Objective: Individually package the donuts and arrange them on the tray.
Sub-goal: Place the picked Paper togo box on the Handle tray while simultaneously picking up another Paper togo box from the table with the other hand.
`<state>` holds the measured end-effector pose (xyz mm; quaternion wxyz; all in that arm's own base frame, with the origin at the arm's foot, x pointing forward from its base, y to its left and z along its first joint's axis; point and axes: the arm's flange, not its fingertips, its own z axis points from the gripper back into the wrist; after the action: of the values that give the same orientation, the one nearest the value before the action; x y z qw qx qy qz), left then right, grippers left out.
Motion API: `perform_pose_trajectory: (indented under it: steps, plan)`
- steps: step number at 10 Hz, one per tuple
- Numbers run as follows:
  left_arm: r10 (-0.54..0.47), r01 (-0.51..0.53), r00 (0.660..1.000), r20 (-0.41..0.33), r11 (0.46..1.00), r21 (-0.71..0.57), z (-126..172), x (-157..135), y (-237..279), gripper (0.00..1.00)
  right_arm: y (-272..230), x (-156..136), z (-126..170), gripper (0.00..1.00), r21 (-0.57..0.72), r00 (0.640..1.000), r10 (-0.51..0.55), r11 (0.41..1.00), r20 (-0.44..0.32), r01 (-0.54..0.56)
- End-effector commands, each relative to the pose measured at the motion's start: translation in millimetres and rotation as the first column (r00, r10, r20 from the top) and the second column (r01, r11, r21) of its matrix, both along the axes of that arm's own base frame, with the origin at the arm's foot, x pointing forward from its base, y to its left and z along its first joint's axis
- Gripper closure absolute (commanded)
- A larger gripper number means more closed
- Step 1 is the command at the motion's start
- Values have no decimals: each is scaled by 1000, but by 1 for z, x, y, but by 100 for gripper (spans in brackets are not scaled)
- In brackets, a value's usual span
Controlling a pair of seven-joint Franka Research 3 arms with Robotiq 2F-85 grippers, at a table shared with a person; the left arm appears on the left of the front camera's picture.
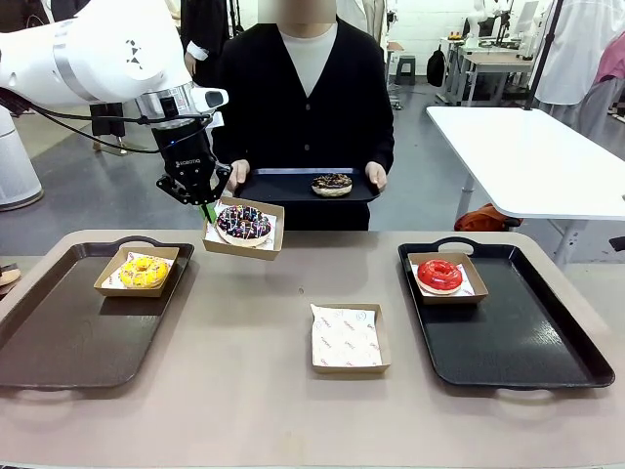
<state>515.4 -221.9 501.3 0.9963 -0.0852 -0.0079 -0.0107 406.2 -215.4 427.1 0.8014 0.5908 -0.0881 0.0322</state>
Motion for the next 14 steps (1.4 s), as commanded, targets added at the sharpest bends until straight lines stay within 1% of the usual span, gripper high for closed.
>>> perform_pose_trajectory:
  steps: [1, 2, 3, 4, 5, 6, 7, 8, 9, 11, 12, 13, 14]
  plan:
    - [1, -1, 1000, 2, 1000, 3, 1, -5, 3, 100, 2, -4, 0, 0, -6, 1000, -5, 1000, -8, 5]
    - [1, -1, 1000, 2, 1000, 3, 1, -5, 3, 100, 0, 0, 0, 0, 0, 1000, 0, 1000, 0, 0]
    - [0, 0, 1000, 0, 1000, 0, 0, 0, 0, 99, 7, 3, -1, 0, -34, 998, 54, 998, -16, -55]
    - [-47, 47, 999, -3, 999, -4, 2, -3, 6, 99, 20, 4, 5, 0, -87, 996, 87, 992, -25, -89]
    - [-98, 97, 995, 25, 994, 41, 9, -12, 16, 99, 42, 5, 20, 0, -173, 990, 131, 975, -41, -136]
    - [-139, 135, 989, 52, 988, 70, 16, -22, 26, 99, 63, 7, 34, 0, -233, 981, 182, 953, -72, -194]
    - [-174, 166, 982, 76, 981, 97, 23, -35, 38, 99, 83, 13, 46, 0, -277, 973, 200, 934, -111, -224]
    - [-201, 188, 973, 114, 975, 120, 29, -48, 51, 99, 103, 18, 59, 0, -321, 967, 213, 914, -139, -247]
    - [-205, 185, 968, 143, 973, 139, 35, -61, 68, 99, 132, 20, 73, 0, -373, 959, 232, 886, -161, -277]
    - [-133, 113, 979, 154, 985, 128, 38, -76, 107, 99, 194, 15, 82, 0, -472, 937, 272, 810, -221, -347]
    - [-89, 74, 985, 146, 992, 107, 35, -79, 129, 99, 226, 10, 79, 0, -530, 925, 285, 759, -251, -378]
    - [-55, 42, 987, 149, 995, 93, 28, -81, 151, 99, 258, 7, 72, 0, -590, 922, 283, 708, -266, -388]
    - [-35, 23, 988, 152, 997, 80, 23, -82, 170, 99, 282, 9, 63, 0, -634, 928, 255, 678, -273, -373]
